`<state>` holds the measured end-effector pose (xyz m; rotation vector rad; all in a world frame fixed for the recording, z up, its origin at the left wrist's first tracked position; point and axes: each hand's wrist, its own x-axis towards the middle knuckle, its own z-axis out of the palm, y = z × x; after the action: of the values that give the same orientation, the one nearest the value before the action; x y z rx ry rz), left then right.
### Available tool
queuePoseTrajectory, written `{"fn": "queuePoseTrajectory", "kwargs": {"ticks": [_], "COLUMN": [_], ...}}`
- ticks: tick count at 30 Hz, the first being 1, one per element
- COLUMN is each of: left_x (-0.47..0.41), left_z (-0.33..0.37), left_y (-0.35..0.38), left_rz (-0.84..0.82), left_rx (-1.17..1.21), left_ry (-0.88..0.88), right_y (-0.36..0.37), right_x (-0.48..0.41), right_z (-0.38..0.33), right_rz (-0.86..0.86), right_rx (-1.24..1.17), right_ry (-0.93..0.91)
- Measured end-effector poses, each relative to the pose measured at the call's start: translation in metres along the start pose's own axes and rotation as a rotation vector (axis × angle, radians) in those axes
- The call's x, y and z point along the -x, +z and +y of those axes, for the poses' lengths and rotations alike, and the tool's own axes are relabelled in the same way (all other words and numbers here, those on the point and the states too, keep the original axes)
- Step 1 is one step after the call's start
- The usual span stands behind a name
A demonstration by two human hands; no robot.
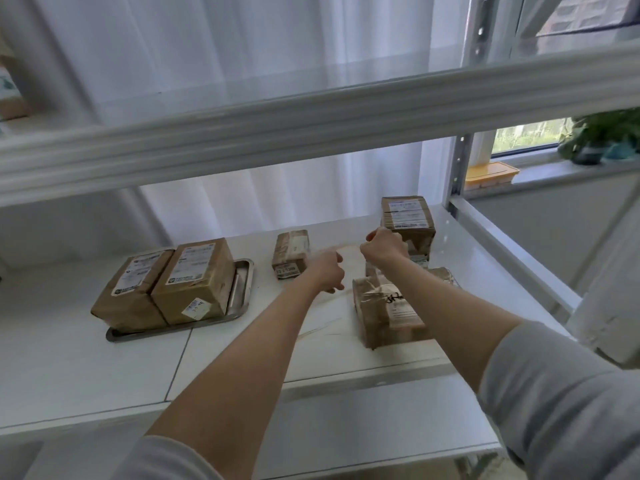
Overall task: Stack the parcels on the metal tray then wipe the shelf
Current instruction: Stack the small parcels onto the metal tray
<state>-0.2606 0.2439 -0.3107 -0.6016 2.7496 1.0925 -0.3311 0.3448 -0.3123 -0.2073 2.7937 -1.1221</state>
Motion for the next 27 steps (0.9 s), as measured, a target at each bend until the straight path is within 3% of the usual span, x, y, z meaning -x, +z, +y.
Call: {"fn": "queuePoseTrajectory", "kwargs": {"ticks": [6, 10, 15, 17, 24, 27], "left_x": [0.003, 0.003, 0.002, 0.002, 0.004, 0.011], "left_z": [0.036, 0.040, 0.021, 0.006, -0.053, -0.070], "left_y": [0.033, 0.043, 0.029, 0.018, -0.026, -0.042], "left_rz": [-0.146, -0.234, -0.044, 0.001, 0.133, 0.211], "left_rx": [-0.078, -0.068, -0.194, -0.143, 0.086, 0.049], "left_ry": [-0.143, -0.279, -0.241, -0.233, -0.258, -0.266], "right_y": [-0.039, -0.042, -0.047, -0.038, 0.013, 0.033], "right_x": [-0.008, -0.023, -0.002, 0.003, 0.013, 0.015], "right_z": [0.058, 0.084, 0.067, 0.059, 0.022, 0.005], "right_rz": [-0.033, -0.222, -0.457, -0.535, -0.570, -0.547], "right_rx": [0.270, 0.316, 0.192, 0.156, 0.082, 0.111], "right_ry": [0.204, 0.275, 0.223, 0.214, 0.124, 0.088]}}
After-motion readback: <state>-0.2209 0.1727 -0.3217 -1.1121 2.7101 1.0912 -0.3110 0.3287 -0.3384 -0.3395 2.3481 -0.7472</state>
